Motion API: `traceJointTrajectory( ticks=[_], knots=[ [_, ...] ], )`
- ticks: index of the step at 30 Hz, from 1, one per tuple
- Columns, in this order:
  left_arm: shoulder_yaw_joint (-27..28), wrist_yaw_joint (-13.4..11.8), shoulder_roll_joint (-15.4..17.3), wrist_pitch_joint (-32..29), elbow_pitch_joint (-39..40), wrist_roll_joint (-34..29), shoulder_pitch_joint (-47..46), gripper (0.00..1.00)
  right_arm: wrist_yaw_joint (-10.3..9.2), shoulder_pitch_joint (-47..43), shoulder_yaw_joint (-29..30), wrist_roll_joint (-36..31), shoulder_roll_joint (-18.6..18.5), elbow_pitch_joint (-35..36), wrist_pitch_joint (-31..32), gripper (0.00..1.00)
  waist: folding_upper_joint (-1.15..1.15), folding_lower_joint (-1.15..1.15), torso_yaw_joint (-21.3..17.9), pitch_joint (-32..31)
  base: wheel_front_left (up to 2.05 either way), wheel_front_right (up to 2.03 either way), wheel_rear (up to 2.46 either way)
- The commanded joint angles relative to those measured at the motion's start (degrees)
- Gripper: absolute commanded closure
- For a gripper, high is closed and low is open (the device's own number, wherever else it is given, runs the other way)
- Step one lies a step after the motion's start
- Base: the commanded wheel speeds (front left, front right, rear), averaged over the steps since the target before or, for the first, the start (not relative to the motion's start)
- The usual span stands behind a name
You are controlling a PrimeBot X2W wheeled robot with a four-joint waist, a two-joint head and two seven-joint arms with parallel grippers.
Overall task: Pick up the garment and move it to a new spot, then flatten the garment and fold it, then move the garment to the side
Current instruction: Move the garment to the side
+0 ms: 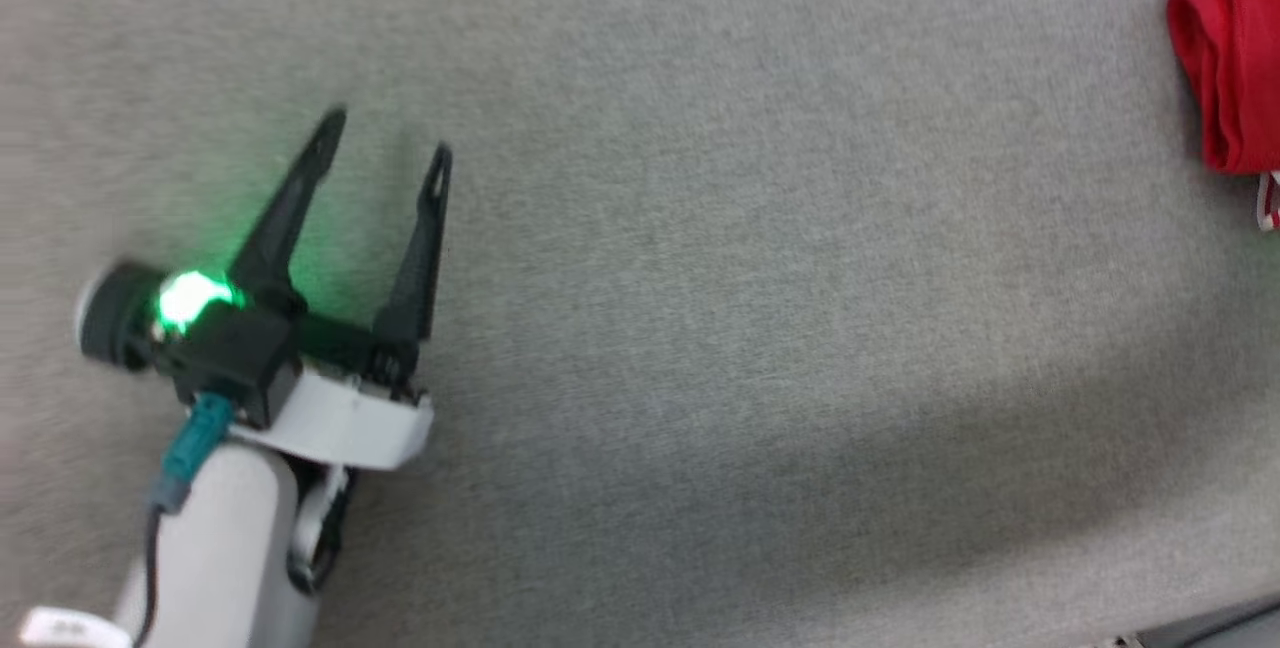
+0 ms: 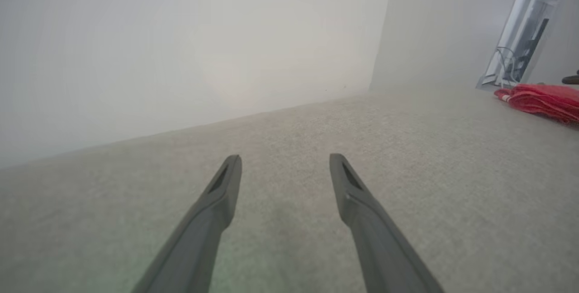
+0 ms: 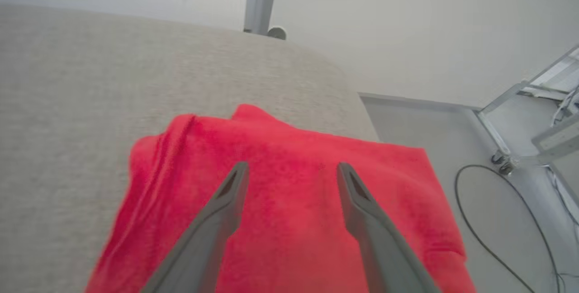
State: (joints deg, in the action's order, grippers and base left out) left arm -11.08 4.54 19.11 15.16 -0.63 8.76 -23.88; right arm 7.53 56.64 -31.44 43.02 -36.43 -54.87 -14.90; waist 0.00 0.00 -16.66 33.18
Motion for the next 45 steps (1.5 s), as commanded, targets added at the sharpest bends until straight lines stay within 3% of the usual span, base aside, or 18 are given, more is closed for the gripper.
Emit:
traceJointTrajectory(
  ticks=[1,9,18,27,45],
  knots=[
    [0.70,0.22,-0.98,-0.08,-0.71,-0.01,2.63,0.00,-0.10,-2.01,-0.85,-0.11,0.59,1.17,-0.24,0.00,0.00,0.00,4.77,-5.54,0.00,0.00,0.00],
    [5.84,1.67,-7.18,-0.05,-2.06,-0.50,10.42,0.00,-0.10,-12.46,-0.31,-1.40,4.17,10.05,-0.32,0.00,0.00,0.00,10.19,-12.48,0.00,0.00,0.00],
    [11.94,2.71,-11.12,-0.06,-4.15,-0.31,16.97,0.00,-0.10,-21.76,1.64,-5.37,9.72,14.81,-0.33,0.00,0.00,0.00,14.05,-20.20,0.00,0.00,0.00],
    [14.30,2.97,-12.47,-0.06,-3.58,-0.08,21.33,0.00,-0.10,-26.43,5.74,-7.39,12.38,19.62,-0.33,0.00,0.00,0.00,14.80,-25.17,0.00,0.00,0.00],
    [13.95,3.01,-11.08,-0.07,1.20,1.74,29.09,0.00,-0.10,-43.25,20.52,-11.31,13.99,35.34,-0.34,0.00,0.00,0.00,13.82,-29.52,0.00,0.00,0.00]
  ],
)
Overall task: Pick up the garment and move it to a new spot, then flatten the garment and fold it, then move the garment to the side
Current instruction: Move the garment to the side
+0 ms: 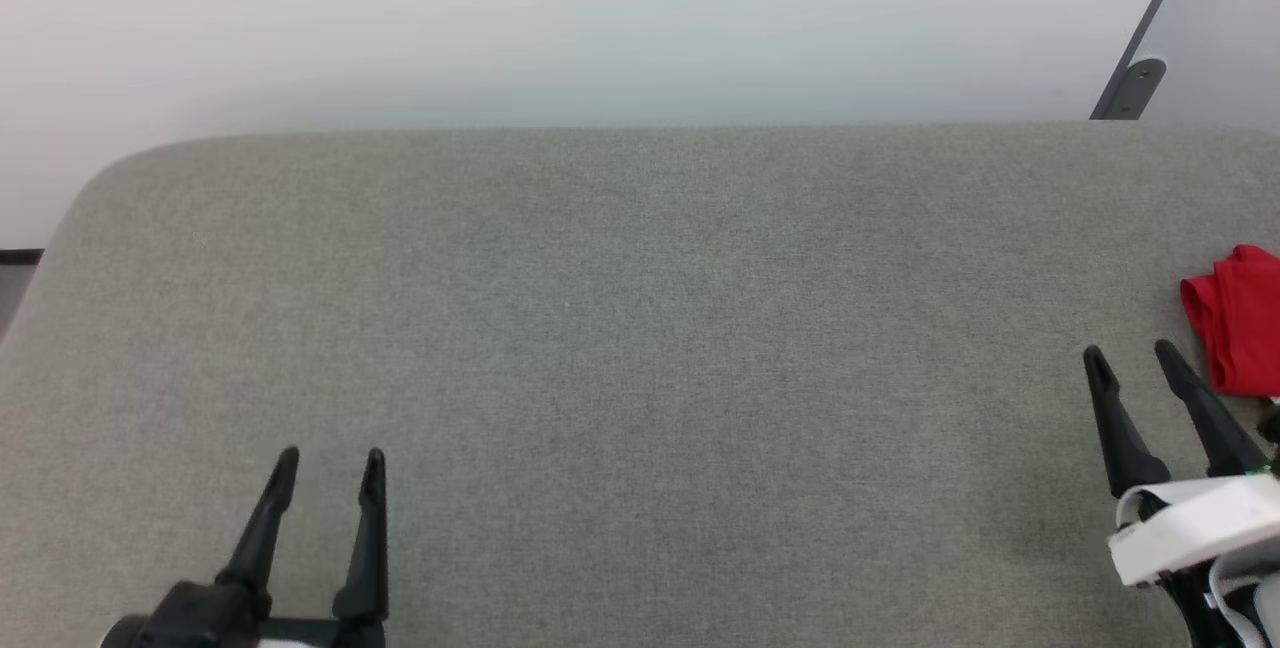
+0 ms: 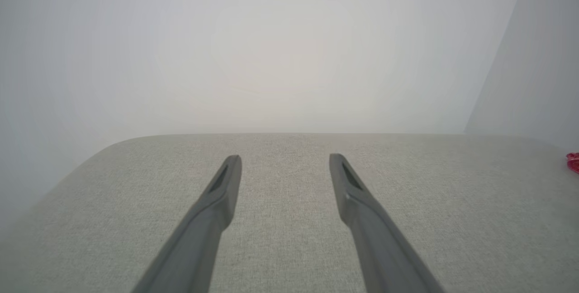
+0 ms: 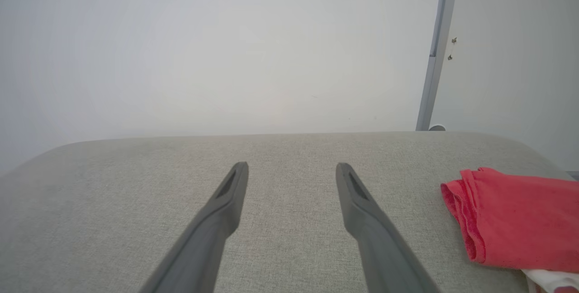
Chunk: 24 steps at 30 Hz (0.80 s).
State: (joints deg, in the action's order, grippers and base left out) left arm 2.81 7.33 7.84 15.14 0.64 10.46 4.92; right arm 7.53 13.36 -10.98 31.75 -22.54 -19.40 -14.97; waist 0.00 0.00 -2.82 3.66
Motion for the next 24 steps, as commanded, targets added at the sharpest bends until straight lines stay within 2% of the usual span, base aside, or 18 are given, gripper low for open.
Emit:
traceJointTrajectory(
  ticks=[1,14,24],
  knots=[
    [0.12,0.22,0.11,-0.05,0.28,0.11,0.86,0.00,-0.10,-0.95,0.68,-0.08,0.21,0.59,-0.27,0.00,0.00,0.00,-0.07,-0.04,0.00,0.00,0.00],
    [1.71,0.22,-1.94,-0.05,3.73,0.45,4.54,0.00,-0.10,-9.42,8.67,-2.22,1.93,9.81,1.85,0.00,0.00,0.00,0.00,0.37,0.00,0.00,0.00],
    [2.07,0.19,-1.80,-0.05,4.04,0.75,4.06,0.00,-0.10,-10.63,10.31,-3.18,3.51,12.87,3.63,0.00,0.00,0.00,-0.25,0.54,0.00,0.00,0.00]
  ],
)
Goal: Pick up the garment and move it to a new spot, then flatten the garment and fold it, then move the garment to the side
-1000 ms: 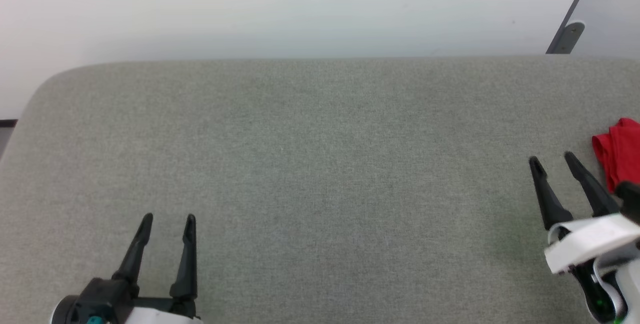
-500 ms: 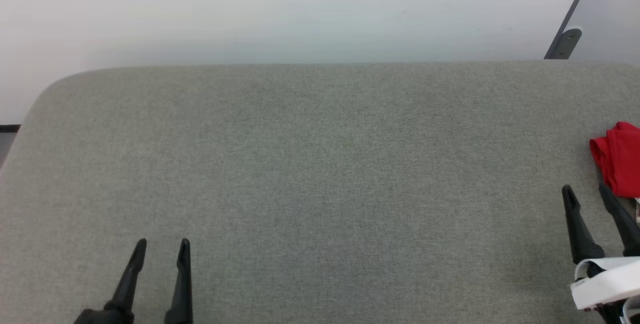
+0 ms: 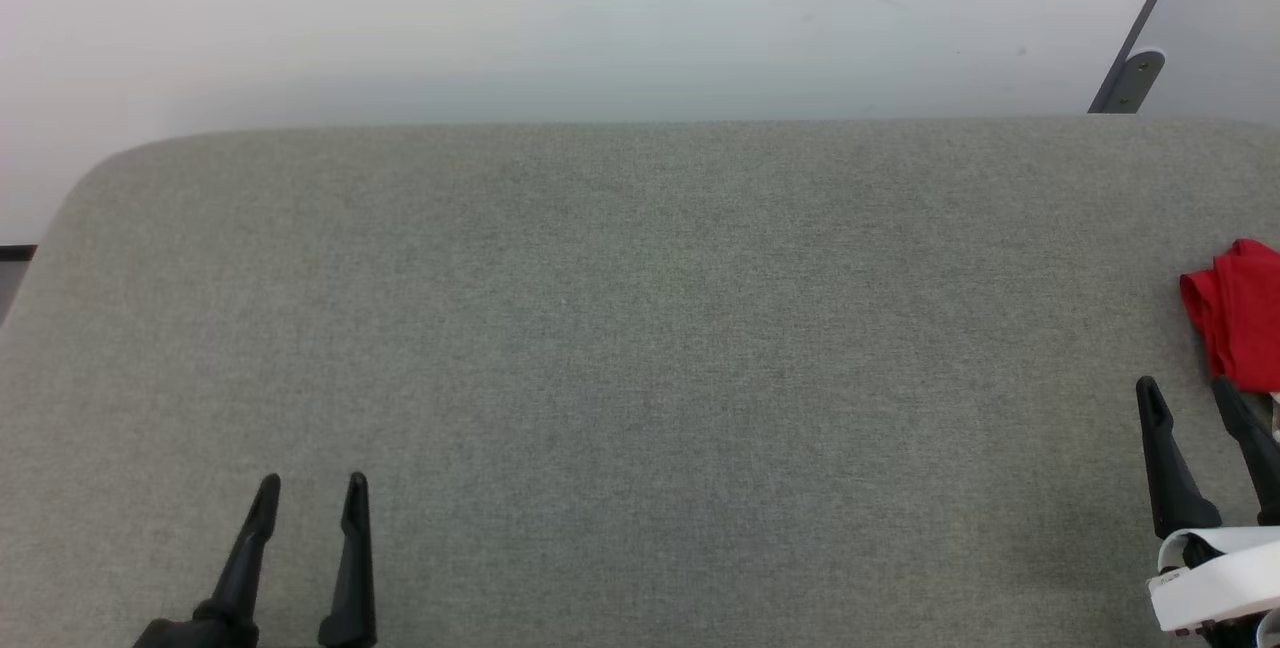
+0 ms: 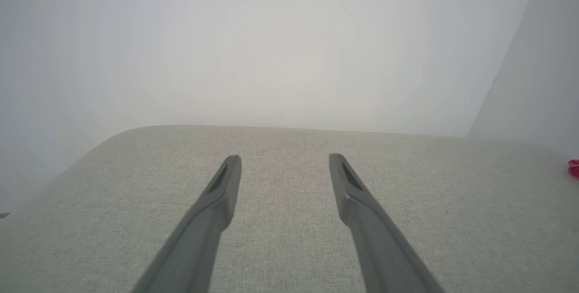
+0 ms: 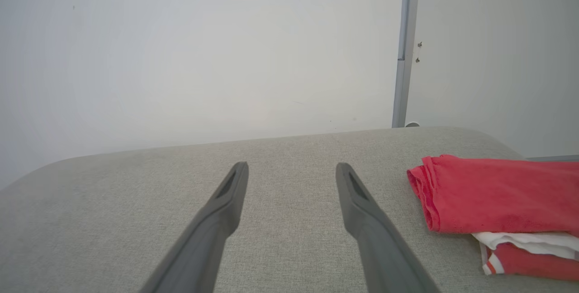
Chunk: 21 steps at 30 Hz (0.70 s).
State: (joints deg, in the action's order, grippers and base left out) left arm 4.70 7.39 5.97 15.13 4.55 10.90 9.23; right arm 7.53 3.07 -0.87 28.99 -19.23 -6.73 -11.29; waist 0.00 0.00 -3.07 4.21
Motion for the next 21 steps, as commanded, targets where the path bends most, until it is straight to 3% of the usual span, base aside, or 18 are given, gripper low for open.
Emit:
traceJointTrajectory(
  ticks=[1,12,13,17,21],
  knots=[
    [0.20,0.13,0.05,-0.04,0.13,0.26,-0.17,0.00,-0.10,-0.46,0.21,-0.36,0.38,0.34,0.12,0.00,0.00,0.00,0.01,0.00,0.00,0.00,0.00],
    [1.01,0.13,-0.06,-0.04,1.48,-0.02,-0.37,0.00,-0.10,-0.75,0.42,-0.49,1.14,1.51,0.65,0.00,0.00,0.00,0.46,0.23,0.00,0.00,0.00],
    [0.82,0.00,-0.09,0.01,1.10,-0.15,0.00,1.00,0.00,-0.26,0.30,-0.27,1.13,1.20,0.73,1.00,0.00,0.00,0.45,0.23,0.00,0.00,0.00],
    [0.54,-0.02,-0.71,-0.04,-1.07,0.10,0.46,1.00,0.00,-0.77,-0.09,-0.07,2.68,-0.84,0.80,1.00,0.00,0.00,0.46,0.22,0.00,0.00,0.00],
    [0.25,-0.12,-0.66,-0.86,-1.83,4.63,-0.17,1.00,0.00,-0.69,0.22,3.30,3.47,-1.26,1.64,1.00,0.00,0.00,0.54,0.09,0.00,0.00,0.00]
  ],
)
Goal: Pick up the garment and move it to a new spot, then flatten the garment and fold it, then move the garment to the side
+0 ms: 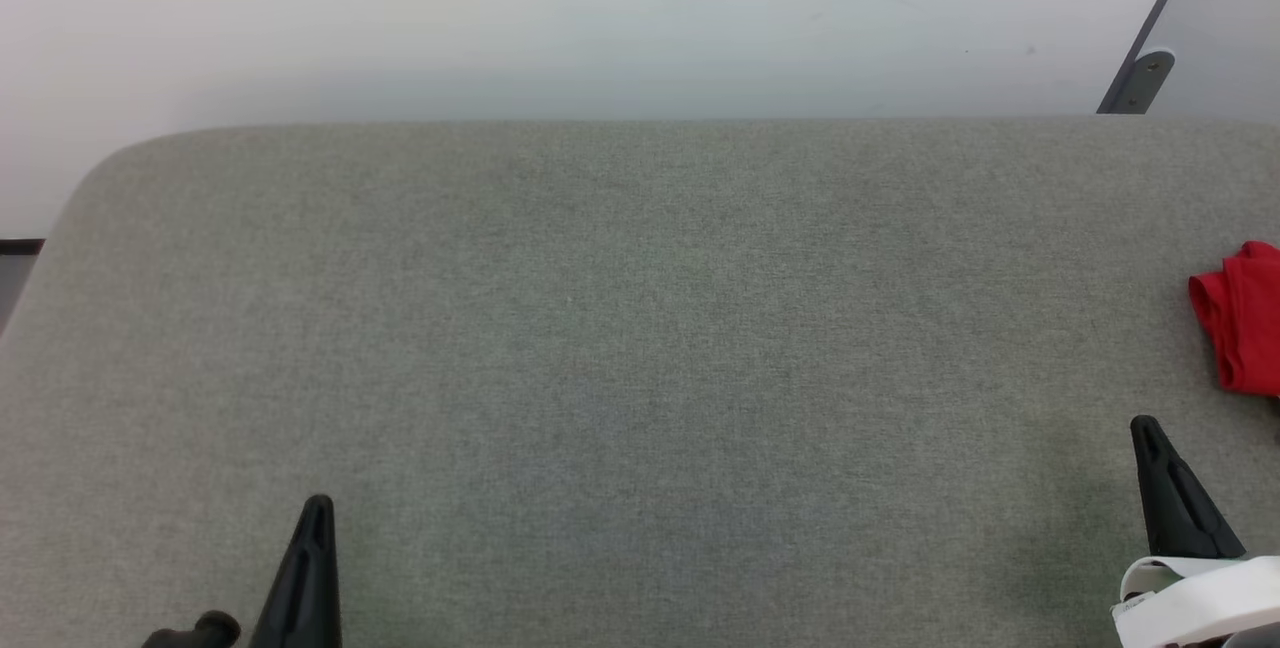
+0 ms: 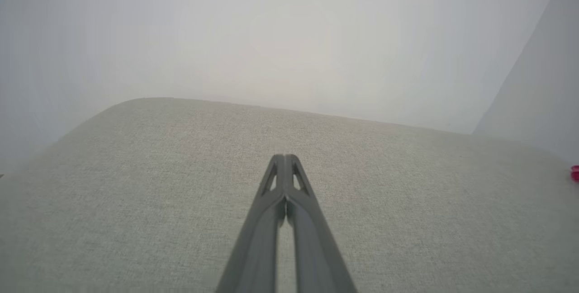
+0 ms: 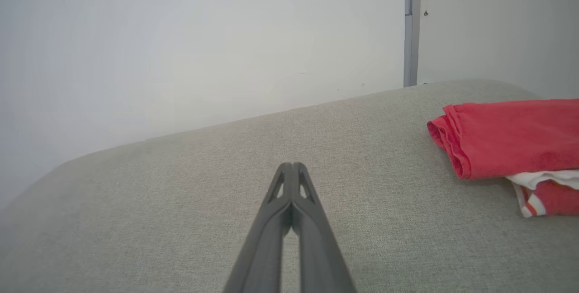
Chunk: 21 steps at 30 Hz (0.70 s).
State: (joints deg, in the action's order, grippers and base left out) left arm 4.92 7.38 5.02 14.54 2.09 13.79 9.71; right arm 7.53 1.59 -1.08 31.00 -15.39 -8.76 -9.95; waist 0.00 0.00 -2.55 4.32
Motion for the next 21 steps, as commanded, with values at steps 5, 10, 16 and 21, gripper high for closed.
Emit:
traceJointTrajectory(
  ticks=[5,10,16,21],
  knots=[
    [-0.27,-0.11,0.48,-1.42,-0.59,7.59,-1.80,1.00,-0.01,1.11,0.88,5.62,0.47,0.35,1.39,1.00,0.00,0.00,0.12,-0.19,0.00,0.00,0.00],
    [-0.53,-0.05,0.60,-2.51,-1.84,13.00,-2.88,1.00,-0.01,1.42,1.33,9.66,1.27,-0.05,2.42,1.00,0.00,0.00,0.22,-0.36,0.00,0.00,0.00],
    [-0.81,0.00,0.71,-3.78,-3.23,19.10,-4.10,1.00,-0.01,1.77,1.85,14.21,2.19,-0.49,3.59,1.00,0.00,0.00,0.35,-0.57,0.00,0.00,0.00],
    [-0.99,0.03,0.77,-4.78,-4.26,23.84,-5.03,1.00,-0.02,2.04,2.24,17.78,2.91,-0.83,4.52,1.00,0.00,0.00,0.45,-0.74,0.00,0.00,0.00]
  ],
)
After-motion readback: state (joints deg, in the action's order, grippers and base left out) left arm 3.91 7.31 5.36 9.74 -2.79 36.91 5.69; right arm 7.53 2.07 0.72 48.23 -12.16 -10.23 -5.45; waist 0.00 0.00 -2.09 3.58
